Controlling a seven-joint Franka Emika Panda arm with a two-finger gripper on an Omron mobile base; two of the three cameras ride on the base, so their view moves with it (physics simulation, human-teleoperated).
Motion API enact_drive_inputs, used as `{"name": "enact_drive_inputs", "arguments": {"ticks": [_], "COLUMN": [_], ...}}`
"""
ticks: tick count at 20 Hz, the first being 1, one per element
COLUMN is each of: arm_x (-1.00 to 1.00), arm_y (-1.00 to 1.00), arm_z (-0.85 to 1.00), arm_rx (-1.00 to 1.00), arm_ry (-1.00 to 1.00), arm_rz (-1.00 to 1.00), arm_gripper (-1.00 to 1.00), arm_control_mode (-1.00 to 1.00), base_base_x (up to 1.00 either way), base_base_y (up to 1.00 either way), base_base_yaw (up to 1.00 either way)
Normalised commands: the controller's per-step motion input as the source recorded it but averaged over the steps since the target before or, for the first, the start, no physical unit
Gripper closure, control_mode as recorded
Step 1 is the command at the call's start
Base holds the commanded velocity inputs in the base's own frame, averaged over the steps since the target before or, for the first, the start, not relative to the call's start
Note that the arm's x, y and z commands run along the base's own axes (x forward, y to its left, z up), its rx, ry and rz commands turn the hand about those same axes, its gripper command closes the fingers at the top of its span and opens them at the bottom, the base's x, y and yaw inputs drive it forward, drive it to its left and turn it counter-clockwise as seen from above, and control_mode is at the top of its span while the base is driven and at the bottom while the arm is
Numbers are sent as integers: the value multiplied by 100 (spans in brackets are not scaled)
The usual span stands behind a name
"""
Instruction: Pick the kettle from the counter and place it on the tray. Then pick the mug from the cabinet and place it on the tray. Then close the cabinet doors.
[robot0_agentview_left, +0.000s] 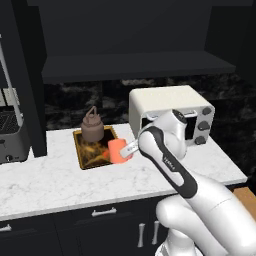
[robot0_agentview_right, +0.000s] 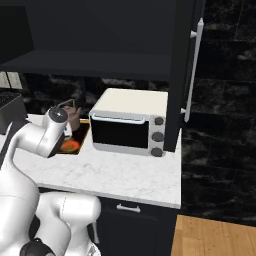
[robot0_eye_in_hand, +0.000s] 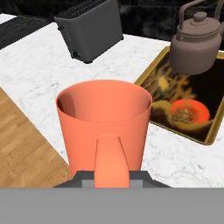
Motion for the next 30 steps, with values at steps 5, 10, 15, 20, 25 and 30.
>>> {"name": "enact_drive_inputs", "arguments": {"ticks": [5,10,15,20,25,30], "arm_x": [36,35,28,29,30,33], "arm_y": [0,8,17,8,1,4], "arm_z": [-16,-28,-24,-14,-10,-20], "arm_rx": [10,1,0,0,0,0], "arm_ry": [-5,0,0,0,0,0], "arm_rz": [0,0,0,0,0,0], "arm_gripper": [100,100,100,100,100,100], "arm_control_mode": [-100,-100,-100,-100,-100,-100], "base_base_x": [0,0,0,0,0,0], "base_base_y": [0,0,0,0,0,0], "base_base_yaw": [0,0,0,0,0,0]}}
